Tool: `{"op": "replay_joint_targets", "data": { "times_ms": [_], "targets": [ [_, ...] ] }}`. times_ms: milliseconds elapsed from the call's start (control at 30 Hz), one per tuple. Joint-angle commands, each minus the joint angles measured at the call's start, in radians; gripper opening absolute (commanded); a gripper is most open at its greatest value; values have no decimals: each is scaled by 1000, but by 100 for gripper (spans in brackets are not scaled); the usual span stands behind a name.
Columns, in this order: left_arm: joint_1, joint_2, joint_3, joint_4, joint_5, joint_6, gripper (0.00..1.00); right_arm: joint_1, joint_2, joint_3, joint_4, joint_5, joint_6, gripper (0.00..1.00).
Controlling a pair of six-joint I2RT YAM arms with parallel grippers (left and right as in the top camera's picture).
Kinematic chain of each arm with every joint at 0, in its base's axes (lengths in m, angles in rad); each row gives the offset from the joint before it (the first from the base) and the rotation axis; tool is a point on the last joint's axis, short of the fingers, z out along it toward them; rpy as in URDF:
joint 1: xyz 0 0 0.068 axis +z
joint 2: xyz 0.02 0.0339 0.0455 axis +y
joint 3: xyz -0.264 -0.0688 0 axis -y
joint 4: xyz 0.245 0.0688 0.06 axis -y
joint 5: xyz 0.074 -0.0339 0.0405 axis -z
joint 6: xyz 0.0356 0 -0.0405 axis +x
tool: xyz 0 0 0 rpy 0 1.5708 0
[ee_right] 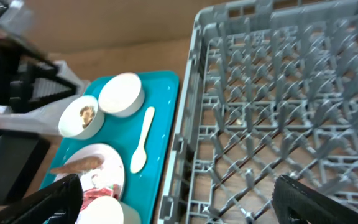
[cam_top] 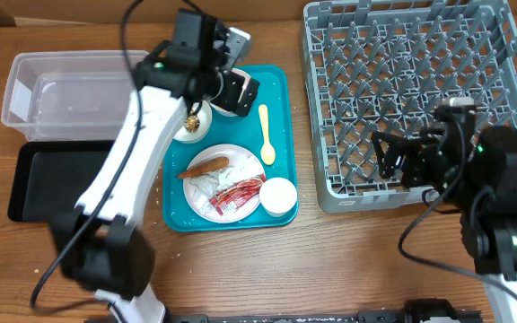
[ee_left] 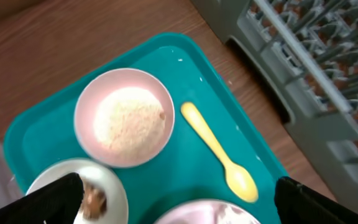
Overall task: Sort waste into correct bins and load items into the dishwasher
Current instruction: 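Reach the left gripper to the pink rice bowl and grasp its rim, then lift the pink bowl with the left gripper and carry it left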
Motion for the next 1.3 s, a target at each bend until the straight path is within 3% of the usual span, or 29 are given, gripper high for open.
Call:
{"op": "replay_joint_targets", "data": {
  "times_ms": [0, 200, 400, 633, 733, 767, 967, 1267],
  "targets": [
    [-42, 127, 16, 53, 0, 117, 98, -3, 41, 22, -3, -47, 4, 100],
    [-82, 293, 16, 134, -91, 153, 85, -3, 105, 22, -32, -47, 4, 100],
    [-95, 363, 16, 148, -149, 170, 64, -3, 130, 22, -33, -47, 3, 99],
    [-93, 372, 16, 176, -213, 148, 57, -3, 130, 22, -32, -47, 3, 99],
    [-97, 372, 16, 174, -214, 133, 41, -3, 130, 22, -31, -46, 3, 99],
    [-99, 372, 16, 172, -214, 116, 30, -3, 130, 22, -32, -46, 3, 98],
    [-98, 372, 16, 172, -215, 114, 6, -3, 130, 22, -32, -46, 3, 99],
    [-98, 354, 56, 135, -245, 66, 4, -3, 130, 22, -32, -46, 3, 99]
  ]
}}
